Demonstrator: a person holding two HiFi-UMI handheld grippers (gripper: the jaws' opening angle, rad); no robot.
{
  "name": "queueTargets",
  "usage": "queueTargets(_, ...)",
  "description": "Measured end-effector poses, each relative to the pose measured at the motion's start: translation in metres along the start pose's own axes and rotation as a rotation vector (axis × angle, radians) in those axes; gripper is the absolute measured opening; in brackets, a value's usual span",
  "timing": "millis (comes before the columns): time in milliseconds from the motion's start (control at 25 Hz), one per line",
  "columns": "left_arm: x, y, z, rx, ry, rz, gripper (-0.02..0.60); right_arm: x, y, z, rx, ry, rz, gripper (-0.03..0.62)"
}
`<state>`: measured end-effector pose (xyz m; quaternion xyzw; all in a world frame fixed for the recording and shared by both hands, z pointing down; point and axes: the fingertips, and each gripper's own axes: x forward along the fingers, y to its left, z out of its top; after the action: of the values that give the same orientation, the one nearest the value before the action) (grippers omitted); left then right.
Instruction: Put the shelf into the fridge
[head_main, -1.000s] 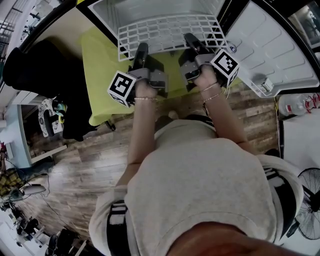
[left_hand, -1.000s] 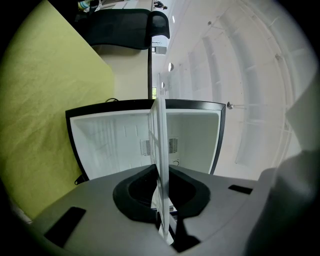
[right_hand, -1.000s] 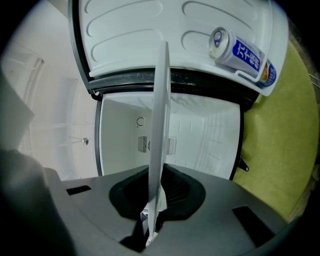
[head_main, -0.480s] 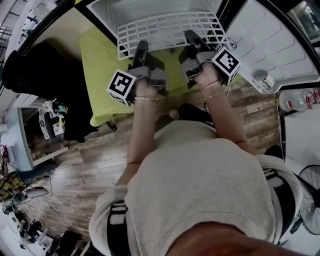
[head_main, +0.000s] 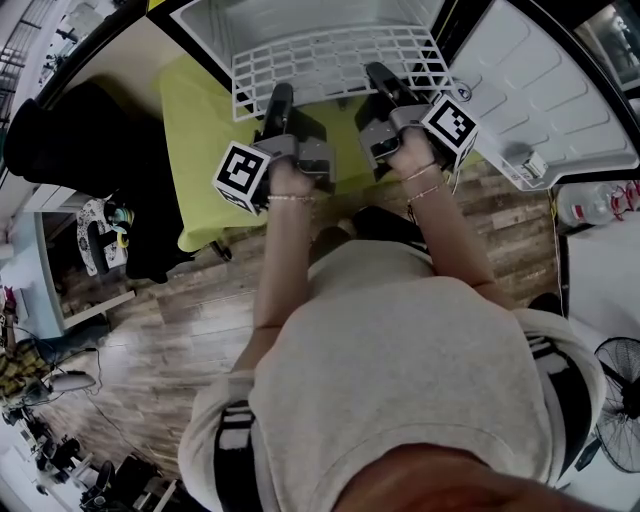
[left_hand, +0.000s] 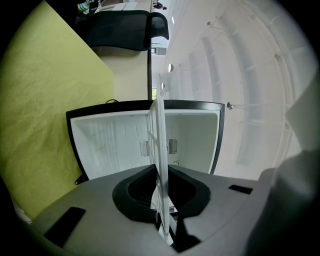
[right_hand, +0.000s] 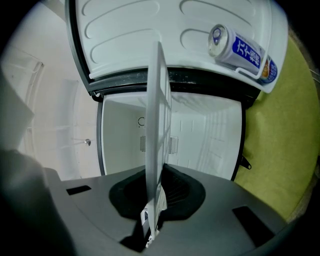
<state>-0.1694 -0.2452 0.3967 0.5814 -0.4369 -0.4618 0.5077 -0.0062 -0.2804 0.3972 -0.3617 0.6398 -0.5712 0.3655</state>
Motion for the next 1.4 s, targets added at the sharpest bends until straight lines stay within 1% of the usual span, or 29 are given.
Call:
queueTargets(320, -0.003, 0.005, -0.001, 0.014, -0.012, 0.012, 0.035, 0.001, -0.003, -0.001, 0.000, 0.021, -0.010, 0.025)
queueTargets(960, -0.007, 0.000, 0.002, -0.026, -0.038, 0.009, 0.037, 0.004, 0.005, -0.004, 0.020, 0.054, 0.010, 0.023)
queueTargets(1160, -0.005, 0.001, -0.001, -0.025, -0.031, 0.018, 0.037, 0.006, 0.000, 0.000, 0.034, 0.039, 0.004, 0.023)
queueTargets(1400, -0.003, 0.003, 0.001, -0.025, -0.037, 0.015, 0.035, 0.010, -0.002, 0.000, 0.035, 0.048, 0.008, 0.023)
